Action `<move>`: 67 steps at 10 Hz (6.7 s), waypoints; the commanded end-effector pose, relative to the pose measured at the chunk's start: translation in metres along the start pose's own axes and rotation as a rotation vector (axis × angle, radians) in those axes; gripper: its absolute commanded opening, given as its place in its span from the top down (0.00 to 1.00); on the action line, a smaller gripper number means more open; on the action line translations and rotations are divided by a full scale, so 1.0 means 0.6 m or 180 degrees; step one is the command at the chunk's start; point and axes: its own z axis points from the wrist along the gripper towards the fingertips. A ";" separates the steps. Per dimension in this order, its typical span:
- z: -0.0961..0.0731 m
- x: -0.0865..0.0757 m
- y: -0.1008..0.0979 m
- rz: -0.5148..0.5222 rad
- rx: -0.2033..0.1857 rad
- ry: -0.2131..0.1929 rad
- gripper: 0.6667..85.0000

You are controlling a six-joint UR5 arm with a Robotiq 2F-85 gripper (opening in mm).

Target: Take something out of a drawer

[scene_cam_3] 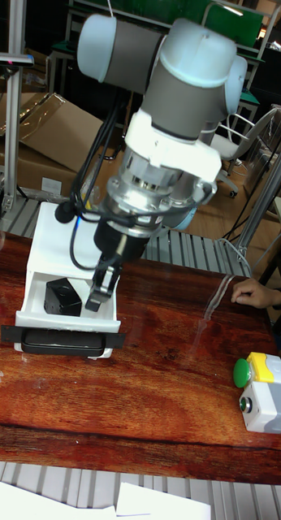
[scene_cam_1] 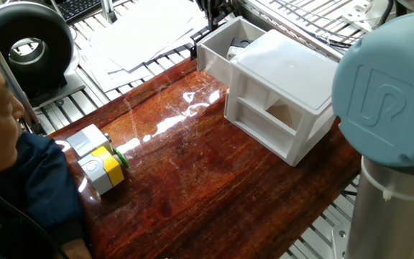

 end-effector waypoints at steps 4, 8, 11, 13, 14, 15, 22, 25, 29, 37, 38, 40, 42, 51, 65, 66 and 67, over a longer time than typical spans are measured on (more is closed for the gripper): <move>-0.005 -0.013 0.033 0.0914 -0.0113 -0.0153 0.32; 0.003 -0.024 0.045 0.1730 -0.0201 -0.0244 0.34; -0.013 -0.040 0.025 0.1960 -0.0289 -0.0198 0.35; -0.020 -0.050 -0.004 0.2039 -0.0255 -0.0159 0.34; -0.019 -0.047 -0.008 0.2094 -0.0216 -0.0146 0.26; -0.019 -0.048 -0.018 0.2135 -0.0152 -0.0170 0.17; -0.019 -0.051 -0.039 0.2603 -0.0027 -0.0247 0.10; 0.006 -0.006 -0.004 0.2492 0.0004 -0.0157 0.12; 0.021 0.005 0.008 0.2389 0.0000 -0.0146 0.14; 0.017 0.004 0.007 0.2523 -0.0055 -0.0043 0.10; 0.017 -0.001 0.009 0.2588 -0.0081 -0.0074 0.12; 0.016 -0.023 -0.002 0.2686 -0.0076 -0.0253 0.12; 0.016 -0.016 -0.004 0.2611 -0.0038 -0.0210 0.12; 0.050 0.037 0.069 0.2722 -0.0339 -0.0270 0.12; 0.077 0.046 0.068 0.2602 -0.0316 -0.0322 0.12; 0.078 0.050 0.066 0.2584 -0.0286 -0.0306 0.12; 0.079 0.049 0.066 0.2584 -0.0291 -0.0314 0.12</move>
